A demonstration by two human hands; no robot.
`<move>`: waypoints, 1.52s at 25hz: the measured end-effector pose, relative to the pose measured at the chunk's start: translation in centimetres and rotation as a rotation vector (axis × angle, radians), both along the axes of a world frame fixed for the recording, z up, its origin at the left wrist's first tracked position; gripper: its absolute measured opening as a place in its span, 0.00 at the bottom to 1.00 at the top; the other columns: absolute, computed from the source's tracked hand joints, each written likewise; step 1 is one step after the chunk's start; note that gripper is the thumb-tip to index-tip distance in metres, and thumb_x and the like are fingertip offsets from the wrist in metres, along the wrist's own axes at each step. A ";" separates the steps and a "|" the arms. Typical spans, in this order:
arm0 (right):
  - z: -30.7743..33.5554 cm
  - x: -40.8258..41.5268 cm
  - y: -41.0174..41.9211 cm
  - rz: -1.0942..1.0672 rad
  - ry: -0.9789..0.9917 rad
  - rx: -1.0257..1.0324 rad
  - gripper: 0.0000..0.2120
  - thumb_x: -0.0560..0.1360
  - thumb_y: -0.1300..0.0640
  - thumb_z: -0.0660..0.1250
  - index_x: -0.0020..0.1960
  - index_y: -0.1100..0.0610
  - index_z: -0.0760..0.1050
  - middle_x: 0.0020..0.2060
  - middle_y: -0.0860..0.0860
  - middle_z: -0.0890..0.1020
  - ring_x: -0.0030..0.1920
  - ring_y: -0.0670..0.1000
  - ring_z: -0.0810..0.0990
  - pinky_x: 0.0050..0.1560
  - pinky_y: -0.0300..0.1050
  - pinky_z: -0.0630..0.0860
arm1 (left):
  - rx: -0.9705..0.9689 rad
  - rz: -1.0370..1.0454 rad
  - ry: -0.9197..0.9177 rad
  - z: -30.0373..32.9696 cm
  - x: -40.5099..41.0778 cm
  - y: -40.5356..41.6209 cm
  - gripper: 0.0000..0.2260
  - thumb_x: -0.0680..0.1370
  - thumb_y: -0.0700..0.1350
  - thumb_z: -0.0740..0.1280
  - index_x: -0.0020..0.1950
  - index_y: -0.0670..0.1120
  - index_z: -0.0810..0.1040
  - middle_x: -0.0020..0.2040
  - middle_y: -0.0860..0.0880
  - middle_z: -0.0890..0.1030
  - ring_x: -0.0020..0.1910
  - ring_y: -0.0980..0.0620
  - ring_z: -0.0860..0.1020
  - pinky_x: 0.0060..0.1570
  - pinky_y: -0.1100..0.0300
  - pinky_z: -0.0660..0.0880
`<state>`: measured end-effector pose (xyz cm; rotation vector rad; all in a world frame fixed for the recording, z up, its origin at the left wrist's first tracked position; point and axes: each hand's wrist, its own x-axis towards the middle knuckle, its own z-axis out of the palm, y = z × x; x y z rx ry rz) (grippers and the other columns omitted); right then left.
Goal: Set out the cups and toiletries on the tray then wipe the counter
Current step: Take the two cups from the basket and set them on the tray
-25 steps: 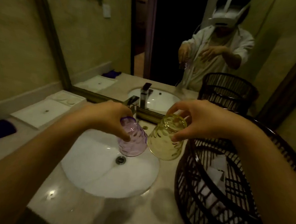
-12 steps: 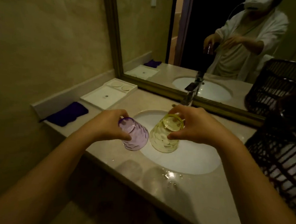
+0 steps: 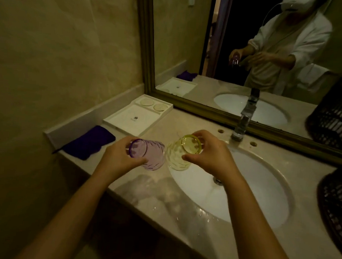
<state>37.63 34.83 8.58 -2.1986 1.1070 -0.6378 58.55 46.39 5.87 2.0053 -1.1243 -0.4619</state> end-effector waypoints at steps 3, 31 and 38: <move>-1.0 4.4 -2.9 -0.006 -0.089 0.033 0.29 0.60 0.49 0.77 0.58 0.46 0.70 0.54 0.47 0.80 0.53 0.50 0.78 0.51 0.53 0.79 | -0.039 0.065 0.016 -0.5 3.4 -2.5 0.26 0.63 0.45 0.77 0.59 0.48 0.75 0.50 0.52 0.78 0.47 0.56 0.76 0.40 0.70 0.70; -6.0 30.3 -18.5 -0.513 -0.141 0.082 0.28 0.61 0.52 0.78 0.57 0.51 0.71 0.52 0.51 0.81 0.52 0.53 0.79 0.48 0.44 0.75 | -0.240 -0.224 0.452 -6.1 30.8 -26.7 0.24 0.65 0.32 0.74 0.53 0.55 0.74 0.52 0.54 0.78 0.52 0.62 0.76 0.48 0.66 0.74; -7.3 33.2 -28.6 -0.492 -0.131 0.076 0.29 0.61 0.52 0.77 0.59 0.51 0.71 0.50 0.51 0.82 0.51 0.54 0.80 0.48 0.48 0.77 | -0.197 -0.103 0.278 -7.1 33.7 -37.3 0.25 0.65 0.36 0.75 0.60 0.45 0.75 0.55 0.45 0.80 0.55 0.45 0.78 0.56 0.50 0.75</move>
